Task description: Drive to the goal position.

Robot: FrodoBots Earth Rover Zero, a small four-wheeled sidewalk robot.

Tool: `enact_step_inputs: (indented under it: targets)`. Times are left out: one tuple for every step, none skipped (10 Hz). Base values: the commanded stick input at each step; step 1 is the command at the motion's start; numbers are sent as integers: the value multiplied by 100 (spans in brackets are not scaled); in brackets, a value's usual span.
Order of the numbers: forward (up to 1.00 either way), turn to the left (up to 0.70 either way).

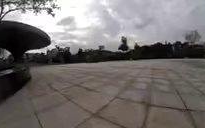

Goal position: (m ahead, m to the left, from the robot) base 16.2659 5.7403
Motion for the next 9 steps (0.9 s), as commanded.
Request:
enact_step_inputs:
  targets:
    - [85, 0]
    - [85, 0]
    - [85, 0]
    - [85, 0]
    - [85, 0]
    - [85, 0]
    - [85, 0]
    - [85, 0]
    - [85, 0]
